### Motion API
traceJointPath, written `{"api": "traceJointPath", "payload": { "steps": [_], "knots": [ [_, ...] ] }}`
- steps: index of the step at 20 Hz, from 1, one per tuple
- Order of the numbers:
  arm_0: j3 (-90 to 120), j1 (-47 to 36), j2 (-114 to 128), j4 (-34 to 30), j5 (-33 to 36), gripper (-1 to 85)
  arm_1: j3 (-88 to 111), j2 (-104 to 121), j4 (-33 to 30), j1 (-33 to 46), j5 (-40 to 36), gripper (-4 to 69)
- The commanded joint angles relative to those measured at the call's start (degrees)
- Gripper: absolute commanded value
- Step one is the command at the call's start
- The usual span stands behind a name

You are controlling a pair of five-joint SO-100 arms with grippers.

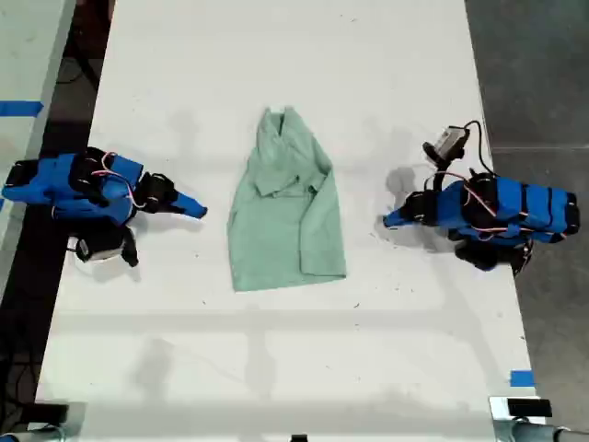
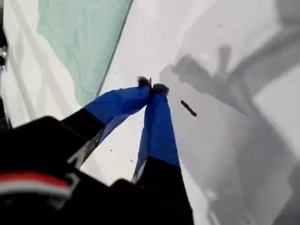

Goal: Fold t shirt

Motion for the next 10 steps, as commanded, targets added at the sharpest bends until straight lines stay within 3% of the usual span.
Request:
{"api": "traceJointPath", "payload": {
  "steps": [1, 4, 8, 9, 10],
  "knots": [
    [-0.3, -1.2, 0.5, 5.5, -13.9, -0.1, 0.7, 0.9, 6.9, 0.7, 7.5, -2.2],
    [-11.3, -0.9, -17.6, 3.9, -24.5, -0.3, 0.9, 0.9, 6.7, 0.9, 7.6, -2.2],
    [-47.8, 0.2, -62.8, 12.5, -22.0, -0.2, 0.9, 0.9, 6.7, 1.0, 7.5, -2.2],
    [-54.2, 0.9, -69.8, 15.2, -22.7, 3.0, 0.9, 0.9, 6.7, 1.0, 7.5, -2.2],
    [-58.7, 1.6, -75.6, 16.9, -23.3, 18.9, 1.0, 0.9, 6.7, 1.0, 7.5, -2.2]
  ]
}}
